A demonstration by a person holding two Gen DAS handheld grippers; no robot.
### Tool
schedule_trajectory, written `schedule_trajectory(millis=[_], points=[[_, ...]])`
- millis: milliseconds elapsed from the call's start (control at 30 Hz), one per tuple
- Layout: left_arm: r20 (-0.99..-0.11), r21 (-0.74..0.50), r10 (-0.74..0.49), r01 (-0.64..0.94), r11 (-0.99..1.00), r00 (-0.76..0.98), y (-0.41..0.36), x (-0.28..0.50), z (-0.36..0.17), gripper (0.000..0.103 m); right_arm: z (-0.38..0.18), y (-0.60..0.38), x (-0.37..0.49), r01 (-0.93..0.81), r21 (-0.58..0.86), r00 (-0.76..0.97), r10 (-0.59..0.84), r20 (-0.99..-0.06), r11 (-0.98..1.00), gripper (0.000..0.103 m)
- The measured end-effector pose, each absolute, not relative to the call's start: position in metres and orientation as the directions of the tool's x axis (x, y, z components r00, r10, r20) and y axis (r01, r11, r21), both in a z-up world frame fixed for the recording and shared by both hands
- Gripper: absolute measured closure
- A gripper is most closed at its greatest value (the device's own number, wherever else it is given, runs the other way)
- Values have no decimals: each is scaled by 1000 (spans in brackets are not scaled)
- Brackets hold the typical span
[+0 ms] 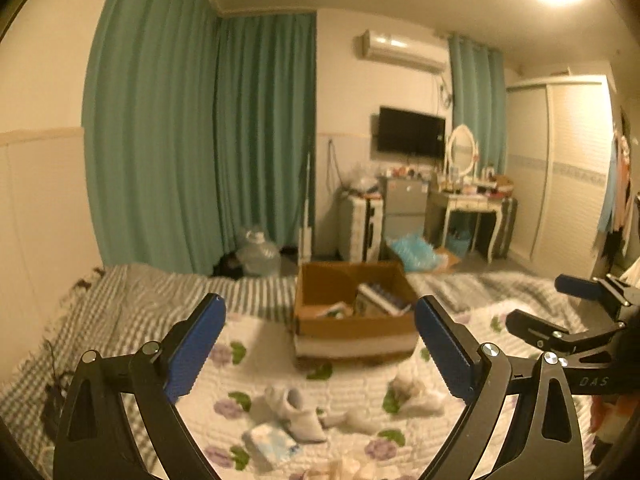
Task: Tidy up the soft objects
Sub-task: 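Grasp a white sock with right tool while left grasps the cream lace cloth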
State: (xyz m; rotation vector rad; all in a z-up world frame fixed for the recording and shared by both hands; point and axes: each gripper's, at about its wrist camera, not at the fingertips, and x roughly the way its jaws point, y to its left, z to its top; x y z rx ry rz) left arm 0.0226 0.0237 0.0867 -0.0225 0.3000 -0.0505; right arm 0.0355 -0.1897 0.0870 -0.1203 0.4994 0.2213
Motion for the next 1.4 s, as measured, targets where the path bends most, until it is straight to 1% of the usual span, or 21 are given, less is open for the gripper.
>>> schedule_trajectory(millis=[133, 233, 433, 533, 600, 633, 733, 800, 833, 900, 933, 967, 1000, 1033, 1067, 1100, 1133, 1200, 1267, 1300, 1400], points=[[-350, -15, -42, 39, 999, 936, 21, 31, 49, 6, 47, -185, 63, -255, -68, 817, 178, -548, 965, 2], [-409, -16, -23, 18, 1000, 912, 24, 40, 12, 6, 14, -184, 86, -268, -67, 789, 179, -588, 961, 2], [-567, -20, -16, 6, 1000, 824, 16, 68, -64, 6, -70, -186, 127, -288, -45, 683, 172, -710, 957, 3], [-646, -35, -31, 11, 999, 763, 9, 76, -100, 7, -105, -187, 142, -299, -57, 630, 152, -762, 953, 8], [-691, -40, -40, 16, 999, 722, 4, 77, -122, 8, -125, -187, 154, -309, -53, 594, 149, -790, 949, 17], [-710, -43, -42, 17, 999, 703, 1, 78, -130, 8, -130, -188, 157, -313, -48, 585, 152, -797, 949, 18], [-753, -78, -83, 37, 996, 652, -6, 76, -153, 8, -146, -187, 167, -325, -38, 555, 158, -817, 945, 21], [-770, -75, -86, 44, 996, 632, -9, 78, -164, 8, -153, -185, 171, -331, -42, 539, 152, -829, 943, 29], [-779, -71, -85, 47, 996, 621, -11, 78, -170, 8, -156, -185, 172, -332, -40, 531, 152, -833, 942, 31], [-798, -81, -91, 44, 996, 596, -13, 80, -182, 19, -159, -185, 174, -335, -27, 524, 162, -836, 942, 38], [-807, -84, -93, 43, 996, 584, -14, 81, -186, 19, -160, -185, 174, -330, -31, 525, 156, -836, 943, 41], [-814, -80, -89, 40, 996, 574, -14, 81, -191, 21, -160, -185, 173, -324, -43, 528, 143, -837, 945, 47], [-819, -74, -83, 39, 996, 567, -15, 81, -194, 27, -161, -184, 172, -322, -56, 532, 132, -836, 945, 55], [-821, -77, -88, 44, 996, 564, -16, 80, -195, 31, -160, -185, 171, -321, -64, 534, 125, -836, 945, 58], [-819, -79, -94, 50, 996, 566, -16, 79, -195, 39, -159, -186, 171, -318, -67, 536, 121, -835, 946, 65], [-817, -82, -101, 59, 995, 567, -18, 78, -195, 46, -157, -188, 169, -312, -63, 538, 122, -834, 948, 68], [-818, -85, -110, 70, 994, 565, -19, 77, -195, 48, -155, -190, 168, -307, -54, 541, 127, -831, 950, 68], [-819, -87, -121, 88, 992, 562, -22, 75, -195, 61, -149, -193, 163, -299, -45, 551, 134, -823, 953, 72], [-816, -93, -133, 100, 991, 563, -23, 73, -194, 68, -143, -195, 157, -302, -35, 556, 146, -818, 953, 73], [-816, -102, -141, 100, 990, 561, -23, 73, -193, 71, -138, -196, 152, -302, -29, 560, 153, -814, 953, 73], [-814, -96, -139, 106, 990, 564, -26, 71, -185, 74, -126, -201, 138, -295, 4, 569, 179, -803, 956, 73]])
